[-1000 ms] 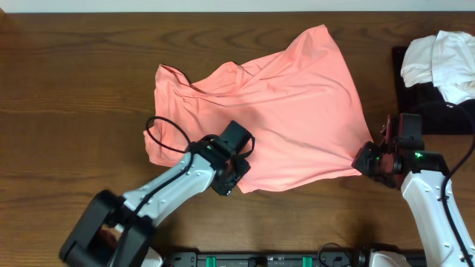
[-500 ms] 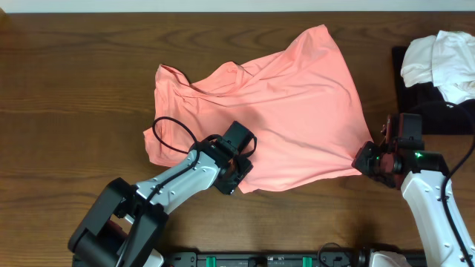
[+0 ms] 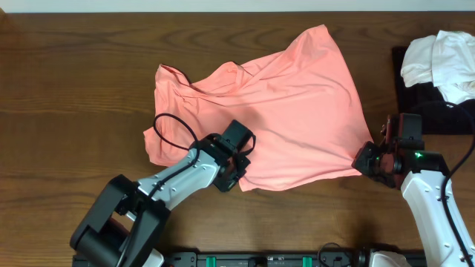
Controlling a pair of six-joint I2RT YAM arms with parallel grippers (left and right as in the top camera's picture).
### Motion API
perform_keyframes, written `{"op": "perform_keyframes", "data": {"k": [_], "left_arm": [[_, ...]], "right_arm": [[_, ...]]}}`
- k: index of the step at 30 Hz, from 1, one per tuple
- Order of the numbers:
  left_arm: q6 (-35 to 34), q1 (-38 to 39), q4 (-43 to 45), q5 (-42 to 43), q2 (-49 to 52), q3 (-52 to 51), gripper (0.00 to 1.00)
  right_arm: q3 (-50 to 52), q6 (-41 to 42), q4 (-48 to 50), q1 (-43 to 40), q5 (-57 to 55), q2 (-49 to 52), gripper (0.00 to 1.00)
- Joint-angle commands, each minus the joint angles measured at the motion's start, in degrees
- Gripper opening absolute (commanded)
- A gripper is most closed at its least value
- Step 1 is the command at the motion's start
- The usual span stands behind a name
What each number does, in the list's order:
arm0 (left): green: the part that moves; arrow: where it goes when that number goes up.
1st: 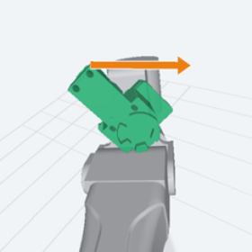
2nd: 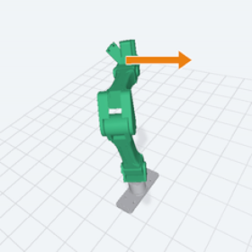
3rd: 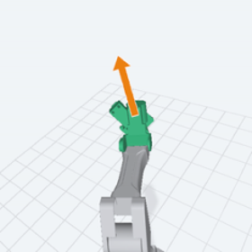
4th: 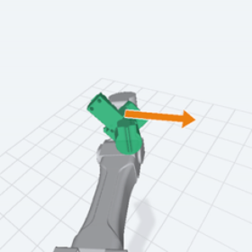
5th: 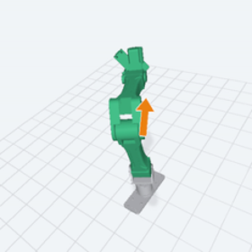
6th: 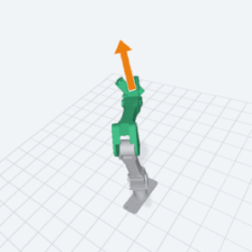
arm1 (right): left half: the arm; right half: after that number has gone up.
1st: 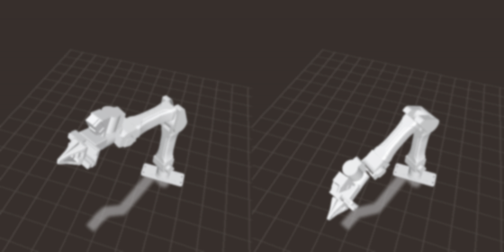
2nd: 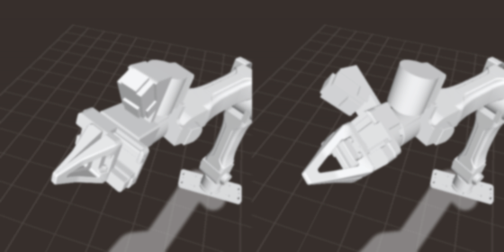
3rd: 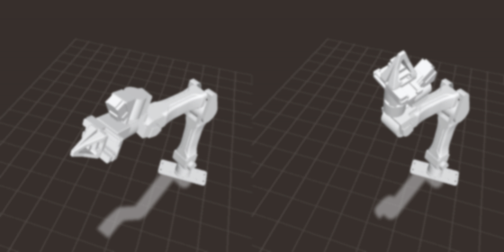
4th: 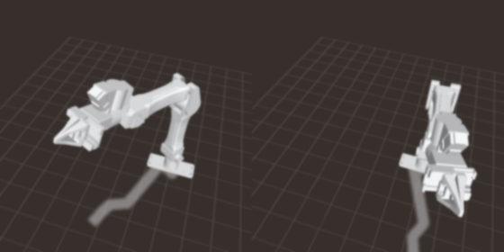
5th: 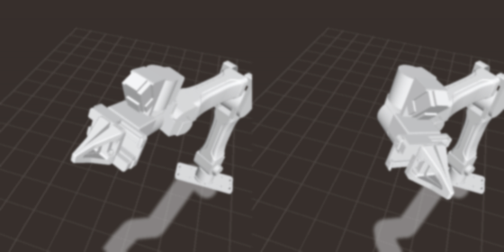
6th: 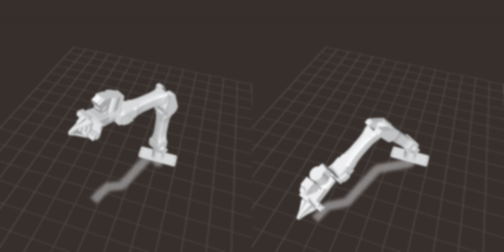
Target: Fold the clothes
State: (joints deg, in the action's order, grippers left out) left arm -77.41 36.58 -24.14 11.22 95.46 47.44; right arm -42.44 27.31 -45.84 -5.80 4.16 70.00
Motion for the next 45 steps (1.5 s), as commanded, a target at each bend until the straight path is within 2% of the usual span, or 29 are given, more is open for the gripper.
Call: {"op": "perform_keyframes", "data": {"k": [1,7,15,25,33,38,45], "left_arm": [[11.1,-2.5,-0.4,-0.6,-1.4,-0.6,0.06],[26.7,-6.5,-2.1,0.2,-9.4,-0.6,0.06],[32.9,-7.5,-7.5,-0.3,-18.2,-0.6,0.06],[33.9,-6.6,-15.2,-1.9,-23.1,-0.6,0.06],[32.3,-0.6,-17.0,-1.9,-29.0,-0.6,0.06],[31.7,2.8,-17.1,-1.9,-29.5,-0.6,0.06],[30.6,4.5,-18.4,-10.0,-28.9,-0.6,0.06]], "right_arm": [[-0.9,-1.3,-0.3,-0.2,-0.1,-0.2,0.01],[-0.9,-1.7,-0.8,-0.2,-0.1,-0.2,0.01],[-0.9,-1.8,-3.0,-0.2,-0.1,-0.2,0.01],[-0.9,-2.6,-9.0,-0.2,-0.1,-3.2,0.01],[-0.9,-2.6,-14.6,-0.2,-0.1,-13.0,0.01],[-0.9,-2.6,-17.1,-0.2,-0.5,-14.2,0.01],[0.4,-2.1,-11.3,-0.2,-0.5,-13.7,0.01]]}}
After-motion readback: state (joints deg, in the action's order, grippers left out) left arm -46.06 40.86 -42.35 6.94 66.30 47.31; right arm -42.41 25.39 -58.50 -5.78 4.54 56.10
